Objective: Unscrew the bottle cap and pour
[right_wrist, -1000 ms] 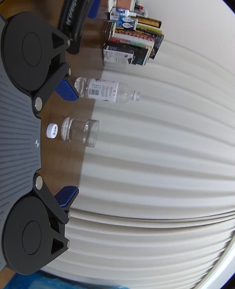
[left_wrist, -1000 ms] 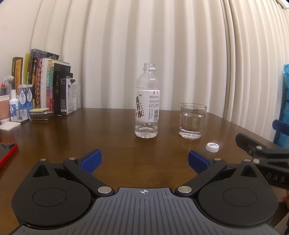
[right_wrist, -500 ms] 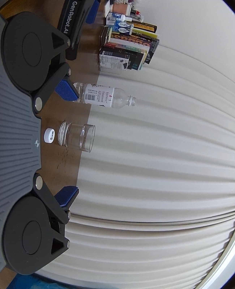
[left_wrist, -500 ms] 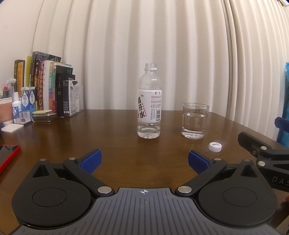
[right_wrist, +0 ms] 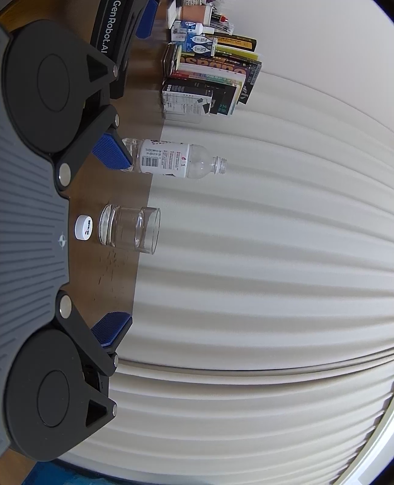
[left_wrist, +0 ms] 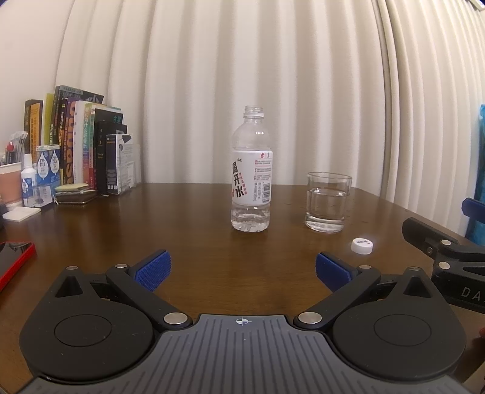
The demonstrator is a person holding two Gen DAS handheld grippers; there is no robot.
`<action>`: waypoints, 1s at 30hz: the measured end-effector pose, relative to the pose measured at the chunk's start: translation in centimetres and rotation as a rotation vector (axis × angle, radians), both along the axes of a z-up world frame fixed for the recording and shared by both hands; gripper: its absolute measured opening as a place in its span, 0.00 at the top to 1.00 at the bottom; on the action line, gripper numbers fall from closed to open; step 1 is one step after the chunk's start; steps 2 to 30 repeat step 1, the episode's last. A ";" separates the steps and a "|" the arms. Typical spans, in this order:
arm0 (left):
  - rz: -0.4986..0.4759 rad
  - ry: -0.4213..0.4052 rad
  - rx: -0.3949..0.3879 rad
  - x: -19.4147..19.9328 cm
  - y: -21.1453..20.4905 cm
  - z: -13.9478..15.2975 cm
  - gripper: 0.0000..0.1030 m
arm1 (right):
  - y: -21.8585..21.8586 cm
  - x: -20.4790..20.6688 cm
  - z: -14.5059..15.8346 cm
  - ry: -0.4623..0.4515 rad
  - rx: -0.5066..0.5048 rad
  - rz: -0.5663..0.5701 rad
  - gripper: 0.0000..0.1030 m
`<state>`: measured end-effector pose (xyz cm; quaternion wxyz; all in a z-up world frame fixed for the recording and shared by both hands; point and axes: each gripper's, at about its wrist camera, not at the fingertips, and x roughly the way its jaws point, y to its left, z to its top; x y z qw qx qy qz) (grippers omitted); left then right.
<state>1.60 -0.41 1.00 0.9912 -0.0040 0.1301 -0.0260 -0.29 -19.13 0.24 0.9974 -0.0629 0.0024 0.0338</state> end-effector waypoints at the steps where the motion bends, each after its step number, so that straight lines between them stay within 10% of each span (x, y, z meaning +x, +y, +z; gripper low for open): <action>1: 0.003 -0.004 0.002 0.0 0.0 0.0 0.00 | 0.0 0.0 0.0 0.000 0.001 0.000 0.00; 30: 0.003 -0.004 0.002 0.0 0.0 0.0 0.00 | 0.0 0.0 0.0 0.000 0.001 0.000 0.00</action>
